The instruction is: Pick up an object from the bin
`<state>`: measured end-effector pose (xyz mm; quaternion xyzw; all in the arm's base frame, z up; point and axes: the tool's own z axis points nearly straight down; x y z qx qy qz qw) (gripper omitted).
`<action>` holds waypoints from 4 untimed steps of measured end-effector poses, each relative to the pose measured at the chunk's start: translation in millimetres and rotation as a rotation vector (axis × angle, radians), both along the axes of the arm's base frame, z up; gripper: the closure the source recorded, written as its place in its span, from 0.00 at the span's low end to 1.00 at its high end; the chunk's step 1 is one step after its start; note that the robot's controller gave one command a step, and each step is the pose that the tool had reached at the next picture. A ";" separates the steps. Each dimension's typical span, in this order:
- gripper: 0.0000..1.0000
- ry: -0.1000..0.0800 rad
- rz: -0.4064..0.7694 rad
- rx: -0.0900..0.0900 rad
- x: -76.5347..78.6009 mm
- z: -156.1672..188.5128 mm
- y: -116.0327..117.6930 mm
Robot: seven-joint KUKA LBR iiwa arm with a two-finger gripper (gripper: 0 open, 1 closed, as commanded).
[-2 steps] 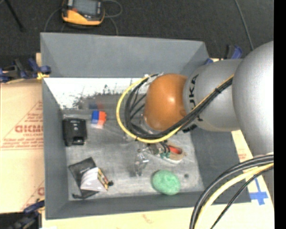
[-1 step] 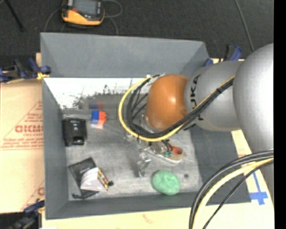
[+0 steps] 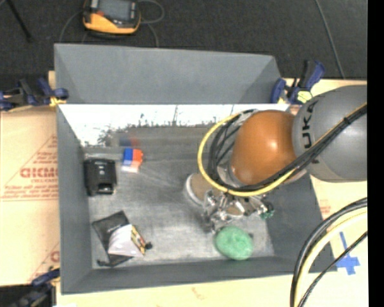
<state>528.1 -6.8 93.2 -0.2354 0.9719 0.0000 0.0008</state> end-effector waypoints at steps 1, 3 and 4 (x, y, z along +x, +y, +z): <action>0.00 0.001 -0.002 0.001 -0.1 0.0 0.6; 0.00 0.005 -0.033 0.001 -14.6 21.6 -7.6; 1.00 -0.002 0.102 0.000 -35.6 -15.6 -88.7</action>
Offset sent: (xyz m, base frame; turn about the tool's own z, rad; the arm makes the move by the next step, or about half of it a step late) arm 0.0000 0.0000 0.0000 0.0000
